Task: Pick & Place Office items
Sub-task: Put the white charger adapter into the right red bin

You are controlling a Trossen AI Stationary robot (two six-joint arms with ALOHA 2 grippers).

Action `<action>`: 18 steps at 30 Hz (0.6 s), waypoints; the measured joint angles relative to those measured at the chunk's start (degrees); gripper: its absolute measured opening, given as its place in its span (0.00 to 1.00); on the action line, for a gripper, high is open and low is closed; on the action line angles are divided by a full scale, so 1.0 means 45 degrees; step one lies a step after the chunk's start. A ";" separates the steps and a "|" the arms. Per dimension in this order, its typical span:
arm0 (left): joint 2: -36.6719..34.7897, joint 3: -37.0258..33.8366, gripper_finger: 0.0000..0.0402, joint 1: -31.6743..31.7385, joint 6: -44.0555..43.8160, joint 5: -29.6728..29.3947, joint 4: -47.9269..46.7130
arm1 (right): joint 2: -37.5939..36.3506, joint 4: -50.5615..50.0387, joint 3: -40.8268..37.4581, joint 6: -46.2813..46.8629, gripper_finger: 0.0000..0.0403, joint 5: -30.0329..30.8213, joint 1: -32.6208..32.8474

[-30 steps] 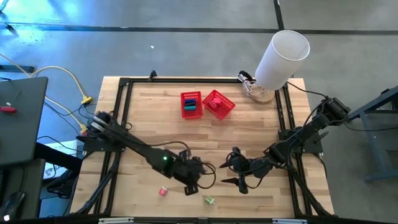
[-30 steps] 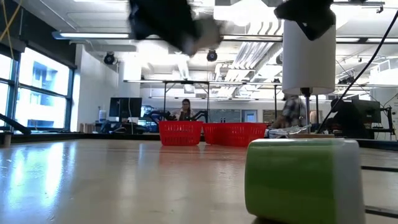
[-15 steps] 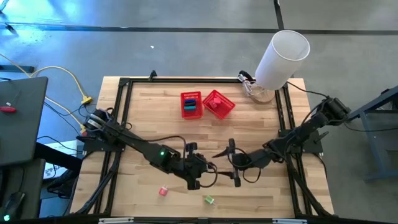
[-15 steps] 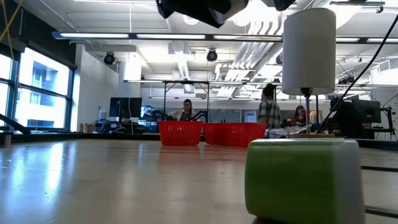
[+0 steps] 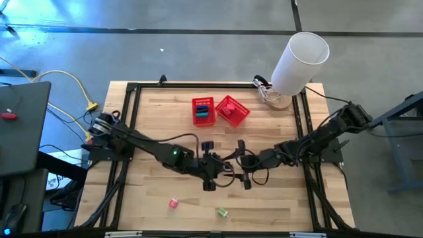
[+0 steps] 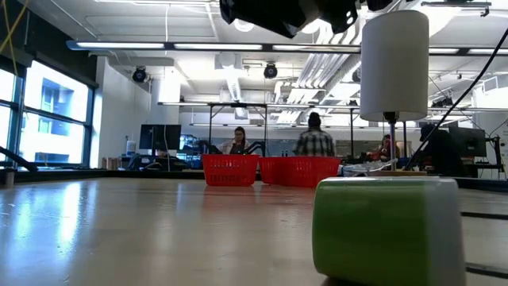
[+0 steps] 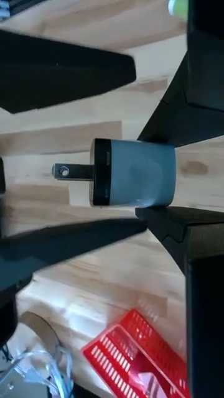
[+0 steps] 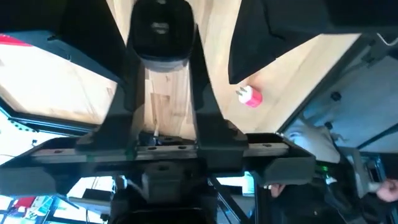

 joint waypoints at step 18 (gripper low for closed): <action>-0.0102 -0.0010 0.30 0.0088 -0.0034 0.0126 0.0007 | 0.0000 -0.0702 0.0022 -0.0752 0.30 0.0311 0.0001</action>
